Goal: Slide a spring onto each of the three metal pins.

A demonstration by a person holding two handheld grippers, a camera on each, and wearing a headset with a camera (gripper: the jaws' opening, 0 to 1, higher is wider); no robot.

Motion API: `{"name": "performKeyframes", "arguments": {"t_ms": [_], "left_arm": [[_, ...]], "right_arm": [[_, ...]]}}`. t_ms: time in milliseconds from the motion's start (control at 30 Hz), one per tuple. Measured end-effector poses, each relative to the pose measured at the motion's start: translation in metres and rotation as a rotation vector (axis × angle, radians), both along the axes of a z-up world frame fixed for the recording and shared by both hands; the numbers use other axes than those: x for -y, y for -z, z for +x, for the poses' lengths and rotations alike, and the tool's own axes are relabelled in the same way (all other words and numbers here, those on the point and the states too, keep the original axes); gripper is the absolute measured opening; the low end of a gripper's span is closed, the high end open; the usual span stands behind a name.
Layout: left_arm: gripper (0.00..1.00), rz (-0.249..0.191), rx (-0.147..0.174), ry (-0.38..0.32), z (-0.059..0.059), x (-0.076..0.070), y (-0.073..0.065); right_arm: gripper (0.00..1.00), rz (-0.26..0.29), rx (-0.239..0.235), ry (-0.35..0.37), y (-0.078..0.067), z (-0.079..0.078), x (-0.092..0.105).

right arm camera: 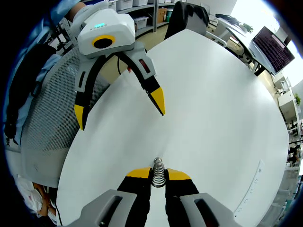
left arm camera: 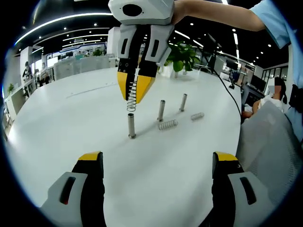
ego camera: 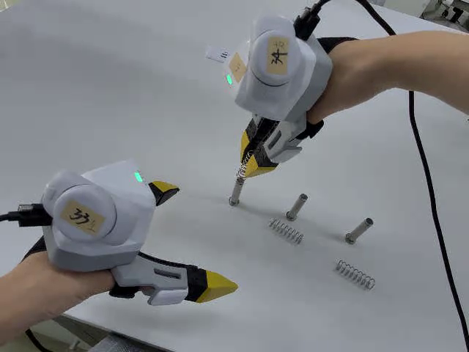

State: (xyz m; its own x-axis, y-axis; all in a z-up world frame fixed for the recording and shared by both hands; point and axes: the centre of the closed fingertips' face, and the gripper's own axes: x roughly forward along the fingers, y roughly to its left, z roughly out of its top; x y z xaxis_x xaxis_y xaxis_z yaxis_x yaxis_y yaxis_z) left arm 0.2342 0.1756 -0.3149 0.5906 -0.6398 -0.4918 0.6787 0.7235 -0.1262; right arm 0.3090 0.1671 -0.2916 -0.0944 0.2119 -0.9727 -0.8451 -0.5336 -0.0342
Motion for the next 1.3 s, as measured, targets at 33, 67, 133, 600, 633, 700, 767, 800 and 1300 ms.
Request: {"name": "performKeyframes", "arguments": {"t_ms": [33,67,133,600,633,700,767,800,1300], "left_arm": [[0.94,-0.001,-0.003,-0.002,0.0,0.0,0.001],[0.94,-0.001,-0.003,-0.003,-0.001,-0.001,0.001],[0.94,-0.002,-0.004,-0.005,-0.001,-0.002,0.001],[0.92,-0.016,-0.013,-0.016,0.0,-0.004,0.004],[0.92,-0.016,-0.013,-0.017,0.0,-0.004,0.004],[0.92,-0.018,-0.013,-0.017,-0.001,-0.004,0.004],[0.92,-0.019,-0.015,-0.018,-0.001,-0.004,0.004],[0.92,-0.021,-0.015,-0.019,-0.001,-0.005,0.004],[0.91,-0.022,-0.023,-0.029,-0.003,-0.007,0.006]], "right_arm": [[0.07,-0.006,0.001,-0.003,0.002,0.001,0.0],[0.07,-0.009,0.006,-0.008,0.002,0.001,0.0],[0.07,-0.019,0.01,-0.015,0.004,0.003,0.001],[0.07,-0.039,0.009,-0.02,0.008,0.001,0.002],[0.07,-0.036,0.013,-0.025,0.008,0.001,0.002],[0.07,-0.041,0.006,-0.02,0.008,-0.001,0.003],[0.07,-0.045,0.015,-0.03,0.01,0.001,0.004],[0.07,-0.045,0.014,-0.027,0.01,0.002,0.003],[0.07,-0.058,0.014,-0.031,0.021,0.007,0.001]]}}
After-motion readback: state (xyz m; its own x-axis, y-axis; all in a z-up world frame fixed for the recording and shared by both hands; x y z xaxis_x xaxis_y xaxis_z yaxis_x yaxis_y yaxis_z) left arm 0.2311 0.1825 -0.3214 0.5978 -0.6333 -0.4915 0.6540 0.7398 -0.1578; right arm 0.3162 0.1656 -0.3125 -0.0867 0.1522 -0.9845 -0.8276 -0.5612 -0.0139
